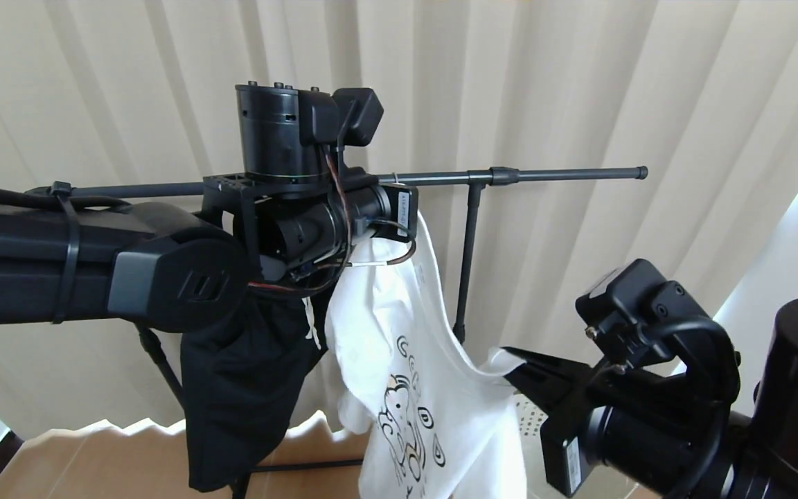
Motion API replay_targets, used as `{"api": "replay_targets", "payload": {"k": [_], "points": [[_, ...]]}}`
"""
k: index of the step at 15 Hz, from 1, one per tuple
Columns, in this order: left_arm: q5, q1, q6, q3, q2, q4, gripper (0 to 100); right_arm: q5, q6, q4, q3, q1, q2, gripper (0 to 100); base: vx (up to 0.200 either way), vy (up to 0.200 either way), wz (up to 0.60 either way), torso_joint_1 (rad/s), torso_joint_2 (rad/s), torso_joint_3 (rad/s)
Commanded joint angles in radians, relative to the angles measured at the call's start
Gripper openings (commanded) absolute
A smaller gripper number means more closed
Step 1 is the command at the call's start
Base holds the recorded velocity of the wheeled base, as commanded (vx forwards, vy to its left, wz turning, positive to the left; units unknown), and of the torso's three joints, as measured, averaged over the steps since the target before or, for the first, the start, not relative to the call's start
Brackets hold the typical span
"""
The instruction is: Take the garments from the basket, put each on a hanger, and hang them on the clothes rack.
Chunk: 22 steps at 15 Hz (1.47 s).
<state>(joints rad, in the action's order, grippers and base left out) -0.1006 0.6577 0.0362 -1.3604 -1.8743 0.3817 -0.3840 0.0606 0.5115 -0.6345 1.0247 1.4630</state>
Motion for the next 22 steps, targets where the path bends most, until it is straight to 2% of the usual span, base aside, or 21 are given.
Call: {"api": "replay_targets", "payload": {"k": [1,3,5,11,13,14,16,17,18,19,20,22], "points": [[0.036,0.003,-0.013,0.001,-0.009,0.045,0,0.073,0.096,0.038,-0.017,0.064,0.066,0,0.0,0.0,0.0,0.0,0.0,0.0],[0.05,0.003,-0.012,0.007,-0.013,0.063,0,0.093,0.174,0.168,-0.04,0.068,0.128,0,0.0,0.0,0.0,0.0,0.0,0.0],[0.05,0.003,-0.012,0.012,-0.014,0.063,0,0.091,0.183,0.239,-0.048,0.068,0.152,0,0.0,0.0,0.0,0.0,0.0,0.0],[0.041,0.0,-0.009,0.027,-0.006,0.063,0,0.083,0.18,0.231,-0.042,0.068,0.151,0,0.0,0.0,0.0,0.0,0.0,0.0],[0.032,-0.001,-0.009,0.024,-0.006,0.062,0,0.079,0.153,0.213,-0.024,0.064,0.143,0,0.0,0.0,0.0,0.0,0.0,0.0],[-0.002,-0.003,-0.01,0.014,-0.005,0.057,0,0.039,0.039,0.128,0.021,0.046,0.128,0,0.0,0.0,0.0,0.0,0.0,0.0],[-0.067,-0.01,-0.009,0.027,0.029,0.034,0,-0.067,-0.111,0.025,0.064,-0.037,0.119,0,0.0,0.0,0.0,0.0,0.0,0.0],[-0.087,-0.01,-0.007,0.04,0.04,0.008,0,-0.111,-0.137,0.019,0.059,-0.08,0.123,0,0.0,0.0,0.0,0.0,0.0,0.0],[-0.142,-0.01,-0.005,0.063,0.072,-0.06,0,-0.2,-0.148,0.025,0.033,-0.161,0.145,0,0.0,0.0,0.0,0.0,0.0,0.0],[-0.188,-0.012,0.005,0.092,0.112,-0.122,0,-0.251,-0.133,0.038,-0.053,-0.224,0.191,0,0.0,0.0,0.0,0.0,0.0,0.0],[-0.197,-0.012,0.033,0.121,0.149,-0.17,0,-0.276,-0.074,0.068,-0.128,-0.268,0.234,0,0.0,0.0,0.0,0.0,0.0,0.0],[-0.197,0.011,0.105,0.207,0.208,-0.288,0,-0.366,0.077,0.202,-0.294,-0.281,0.349,0,0.0,0.0,0.0,0.0,0.0,0.0]]}}
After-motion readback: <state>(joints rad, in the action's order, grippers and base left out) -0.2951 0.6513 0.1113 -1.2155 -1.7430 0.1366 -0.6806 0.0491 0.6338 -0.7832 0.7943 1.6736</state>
